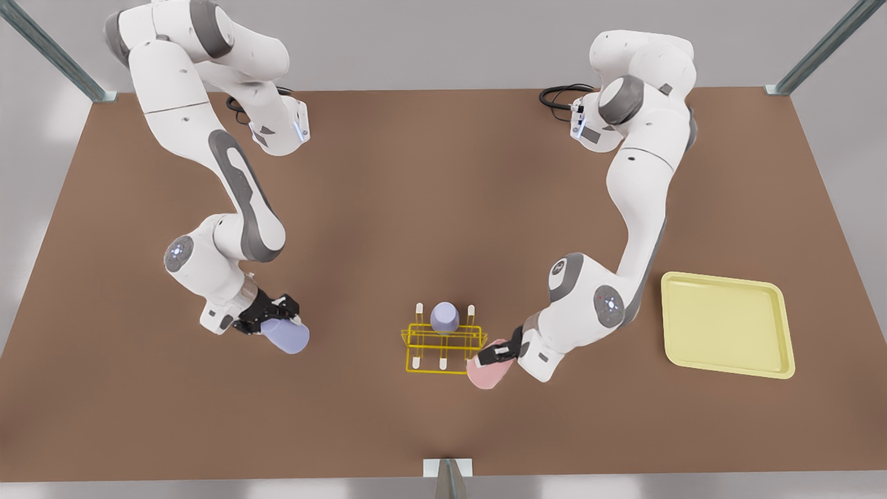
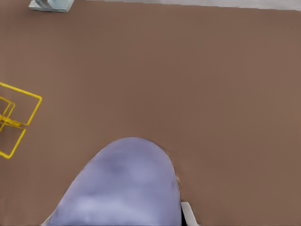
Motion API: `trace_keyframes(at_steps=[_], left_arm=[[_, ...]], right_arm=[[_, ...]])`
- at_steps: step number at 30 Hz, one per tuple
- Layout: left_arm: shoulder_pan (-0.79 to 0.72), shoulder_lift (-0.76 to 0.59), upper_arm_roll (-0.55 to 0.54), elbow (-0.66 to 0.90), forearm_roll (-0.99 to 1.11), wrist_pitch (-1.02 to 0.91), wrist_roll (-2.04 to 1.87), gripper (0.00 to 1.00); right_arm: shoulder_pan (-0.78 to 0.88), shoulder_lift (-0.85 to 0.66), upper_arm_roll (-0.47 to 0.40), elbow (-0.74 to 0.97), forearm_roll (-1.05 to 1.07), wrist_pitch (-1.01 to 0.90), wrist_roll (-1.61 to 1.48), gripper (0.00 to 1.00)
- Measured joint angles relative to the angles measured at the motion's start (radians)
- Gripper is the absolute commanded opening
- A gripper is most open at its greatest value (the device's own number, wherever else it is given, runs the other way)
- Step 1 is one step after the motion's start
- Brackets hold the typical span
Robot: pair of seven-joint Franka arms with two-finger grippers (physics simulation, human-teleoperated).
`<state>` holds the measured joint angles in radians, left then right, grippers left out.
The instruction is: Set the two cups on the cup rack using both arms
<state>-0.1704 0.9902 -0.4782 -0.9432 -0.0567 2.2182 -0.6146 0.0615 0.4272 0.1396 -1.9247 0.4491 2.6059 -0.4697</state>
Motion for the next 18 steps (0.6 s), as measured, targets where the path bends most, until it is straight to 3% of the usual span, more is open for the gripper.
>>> trace_keyframes(at_steps=[3, 5, 12, 15, 18], left_arm=[[-0.011, 0.012, -0.002, 0.001, -0.001, 0.001, -0.028, 0.87], [-0.013, 0.015, -0.002, 0.001, -0.002, 0.004, -0.044, 1.00], [-0.008, 0.008, -0.010, 0.003, 0.000, 0.000, -0.091, 1.00], [0.033, -0.091, 0.084, 0.013, 0.041, -0.130, -0.102, 1.00], [0.206, -0.224, 0.111, 0.013, 0.131, -0.387, -0.046, 1.00]], right_arm=[[0.082, 0.045, 0.000, 0.109, 0.020, -0.007, 0.050, 0.80], [0.126, 0.098, 0.000, 0.215, 0.027, -0.024, 0.092, 0.80], [0.224, 0.329, 0.001, 0.615, 0.043, -0.116, 0.262, 0.80], [0.246, 0.365, 0.001, 0.676, 0.065, -0.149, 0.327, 0.80], [0.274, 0.380, 0.001, 0.687, 0.089, -0.170, 0.382, 0.80]])
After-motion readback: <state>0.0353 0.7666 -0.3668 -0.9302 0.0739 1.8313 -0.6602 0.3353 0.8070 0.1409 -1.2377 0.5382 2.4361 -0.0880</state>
